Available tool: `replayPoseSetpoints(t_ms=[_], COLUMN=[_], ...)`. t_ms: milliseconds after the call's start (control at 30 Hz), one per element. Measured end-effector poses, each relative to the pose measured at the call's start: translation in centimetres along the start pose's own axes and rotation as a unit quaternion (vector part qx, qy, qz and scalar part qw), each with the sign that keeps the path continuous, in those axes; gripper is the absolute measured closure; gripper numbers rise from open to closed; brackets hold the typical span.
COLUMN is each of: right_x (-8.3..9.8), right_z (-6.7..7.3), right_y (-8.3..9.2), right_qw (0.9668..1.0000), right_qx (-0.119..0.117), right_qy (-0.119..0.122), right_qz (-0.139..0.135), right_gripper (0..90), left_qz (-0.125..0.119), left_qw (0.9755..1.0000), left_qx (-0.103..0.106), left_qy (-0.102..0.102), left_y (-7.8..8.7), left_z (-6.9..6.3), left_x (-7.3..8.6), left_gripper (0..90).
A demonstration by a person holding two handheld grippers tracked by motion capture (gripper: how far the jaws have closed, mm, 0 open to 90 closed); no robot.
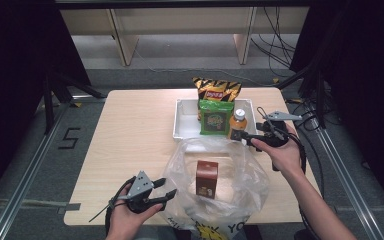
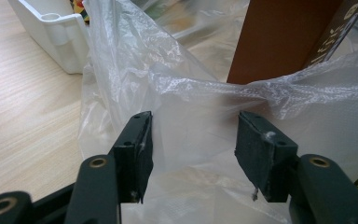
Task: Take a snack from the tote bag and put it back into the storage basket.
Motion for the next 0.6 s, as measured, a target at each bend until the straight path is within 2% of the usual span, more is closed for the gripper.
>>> replayPoseSetpoints(t_ms=[67, 100, 133, 267, 300, 333, 367, 400, 433, 500, 533, 567, 600], right_x=[-0.4, -0.5, -0.6, -1.3, -1.3, -1.5, -1.6, -1.6, -1.9, -1.8, -1.8, -1.6, -1.6], right_z=[0.7, 0.6, 1.2, 2.5, 2.8, 2.8, 3.4, 3.9, 3.9, 4.7, 4.9, 5.2, 5.2], right_y=[0.7, 0.9, 1.1, 1.8, 2.2, 2.2, 2.4, 2.7, 2.7, 3.0, 3.0, 3.2, 3.3], right_qw=[1.0, 0.9999, 0.9999, 0.9994, 0.9991, 0.9985, 0.9985, 0.9983, 0.9973, 0.9978, 0.9971, 0.9975, 0.997], right_qx=[-0.001, 0.003, -0.008, -0.02, -0.029, -0.025, -0.036, -0.042, -0.04, -0.047, -0.051, -0.055, -0.056], right_qy=[0.0, 0.012, 0.01, 0.012, 0.022, 0.037, 0.027, 0.029, 0.048, 0.028, 0.036, 0.029, 0.036], right_qz=[-0.005, -0.006, -0.011, -0.025, -0.02, -0.03, -0.031, -0.029, -0.039, -0.038, -0.044, -0.032, -0.039], right_gripper=[29.7, 29.5, 29.3, 29.4, 29.4, 29.4, 29.4, 29.4, 29.2, 28.3, 28.3, 28.4, 28.4], left_qz=[0.0, 0.0, 0.001, 0.001, 0.0, 0.0, -0.001, 0.001, 0.001, 0.001, 0.001, 0.002, 0.002], left_qw=[1.0, 1.0, 1.0, 1.0, 1.0, 1.0, 1.0, 1.0, 1.0, 1.0, 1.0, 1.0, 1.0], left_qx=[0.001, -0.001, -0.002, 0.001, -0.001, 0.001, 0.001, 0.001, 0.002, 0.001, 0.001, 0.001, 0.001], left_qy=[-0.001, -0.004, -0.004, -0.001, 0.005, 0.009, 0.009, -0.003, -0.005, -0.005, -0.005, -0.006, -0.006], left_y=[0.0, 0.0, 0.0, 0.0, -0.1, -0.1, -0.1, 0.0, 0.0, 0.0, 0.0, 0.0, 0.0], left_z=[0.0, 0.0, 0.0, -0.1, -0.1, -0.2, -0.2, -0.1, -0.1, -0.1, -0.1, -0.1, -0.2], left_x=[0.0, 0.0, 0.0, 0.0, 0.0, 0.1, 0.0, 0.0, 0.0, 0.0, 0.0, 0.0, 0.0], left_gripper=[45.9, 45.9, 45.9, 45.9, 45.9, 45.9, 45.9, 45.9, 45.9, 45.9, 45.9, 45.9, 45.9])
Point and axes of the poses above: each handheld gripper's, and its own axes: y roughly backward along the jaws, x roughly out of its underside, z roughly to its left, the point moved 10 cm from there along -y, roughly forward along the jaws, and after that the axes turned 7 degrees about y, right-handed, at the moved point
